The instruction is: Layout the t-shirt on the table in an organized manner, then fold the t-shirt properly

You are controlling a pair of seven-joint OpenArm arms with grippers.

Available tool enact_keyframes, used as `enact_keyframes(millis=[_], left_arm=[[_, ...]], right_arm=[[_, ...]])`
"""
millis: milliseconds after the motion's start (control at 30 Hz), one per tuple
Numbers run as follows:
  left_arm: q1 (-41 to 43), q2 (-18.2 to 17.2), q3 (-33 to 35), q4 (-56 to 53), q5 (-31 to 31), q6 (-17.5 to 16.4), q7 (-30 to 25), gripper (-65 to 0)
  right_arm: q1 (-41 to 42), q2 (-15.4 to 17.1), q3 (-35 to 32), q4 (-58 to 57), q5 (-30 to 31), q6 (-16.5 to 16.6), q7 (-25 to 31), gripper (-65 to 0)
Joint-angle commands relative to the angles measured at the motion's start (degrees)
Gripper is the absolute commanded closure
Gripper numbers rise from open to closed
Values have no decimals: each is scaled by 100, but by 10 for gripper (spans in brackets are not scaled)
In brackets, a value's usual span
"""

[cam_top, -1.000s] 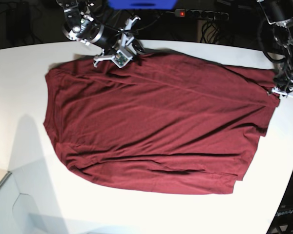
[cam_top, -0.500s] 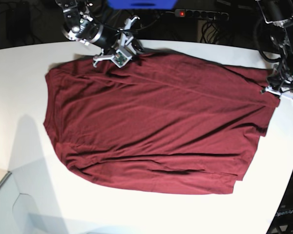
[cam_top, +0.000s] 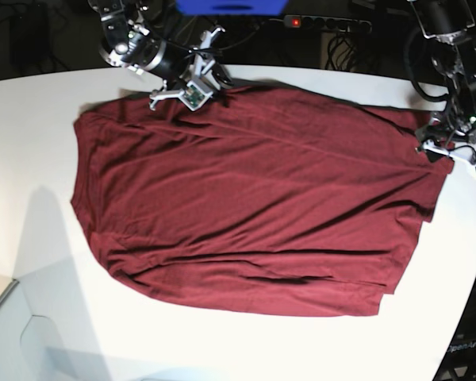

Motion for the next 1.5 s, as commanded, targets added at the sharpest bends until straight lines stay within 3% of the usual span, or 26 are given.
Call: enact_keyframes(millis=[0,667,1167,1233,1367,1467], left_arm=[[-114,-101,-29,73,13,32,-94,-449],[53,-189,-328,55,13,23,-94,-453],[36,57,-301,-314,13,23,-103,-443],[44,57,-143,-323,39,23,-103,-400],[132,57,77,-349,48,23,-419,-231],[167,-5,349,-578,48,23,-648,-204]], right_arm=[[-8,24,0,75,50,21,20,-169],[98,103,0,75,67,21,12,-169],[107,174,0,75,67,21,12,-169],[107,174,0,75,67,21,12,-169],[107,182,0,75,67,21,12,-169],[107,191,0,75,67,21,12,-169]])
